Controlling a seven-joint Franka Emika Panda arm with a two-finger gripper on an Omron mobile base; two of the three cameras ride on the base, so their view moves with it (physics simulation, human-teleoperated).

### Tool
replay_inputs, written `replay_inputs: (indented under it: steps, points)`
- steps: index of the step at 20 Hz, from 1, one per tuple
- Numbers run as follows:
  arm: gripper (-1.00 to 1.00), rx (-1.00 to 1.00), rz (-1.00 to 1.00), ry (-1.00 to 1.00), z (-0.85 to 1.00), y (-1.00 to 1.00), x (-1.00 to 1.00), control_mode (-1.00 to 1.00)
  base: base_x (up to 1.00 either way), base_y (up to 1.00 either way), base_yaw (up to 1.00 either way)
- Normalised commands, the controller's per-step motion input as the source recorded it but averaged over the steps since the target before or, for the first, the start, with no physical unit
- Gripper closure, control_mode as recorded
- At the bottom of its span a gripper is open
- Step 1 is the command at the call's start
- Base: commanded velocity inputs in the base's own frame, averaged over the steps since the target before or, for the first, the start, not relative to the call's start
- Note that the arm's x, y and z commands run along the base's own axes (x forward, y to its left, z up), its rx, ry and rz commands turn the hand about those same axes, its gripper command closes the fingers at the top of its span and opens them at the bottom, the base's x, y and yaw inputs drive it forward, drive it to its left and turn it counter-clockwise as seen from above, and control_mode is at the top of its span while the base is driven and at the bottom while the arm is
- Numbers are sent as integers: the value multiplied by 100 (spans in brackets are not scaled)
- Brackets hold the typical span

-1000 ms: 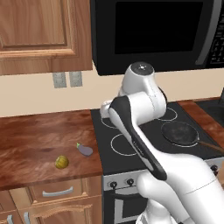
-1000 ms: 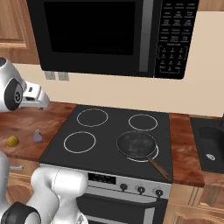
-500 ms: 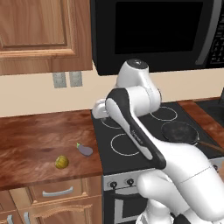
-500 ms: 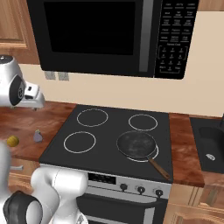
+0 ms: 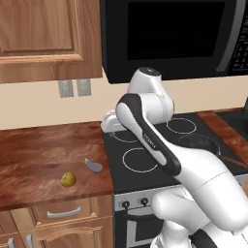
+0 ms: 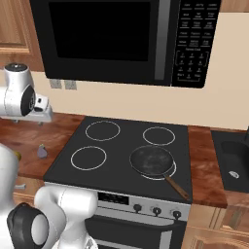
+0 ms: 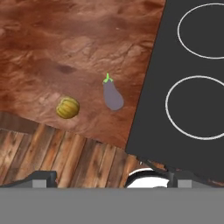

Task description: Put the squash and eggplant in the pan. Then turn on the front right burner and set the heat to medium.

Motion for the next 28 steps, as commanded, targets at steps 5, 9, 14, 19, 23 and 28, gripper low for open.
replay_inputs:
  steps: [5, 9, 14, 19, 23, 28]
  points:
    - [-100, -4, 0, 0, -20, 10, 13, -100, 0, 0, 0]
    - [-100, -5, 0, 0, -13, 11, 14, -100, 0, 0, 0]
    - [-100, -4, 0, 0, -18, 16, 16, -100, 0, 0, 0]
    - [-100, 0, 0, 0, -24, 5, 11, -100, 0, 0, 0]
    - [-100, 0, 0, 0, -25, 4, 14, -100, 0, 0, 0]
    - [-100, 0, 0, 0, -25, 5, 14, -100, 0, 0, 0]
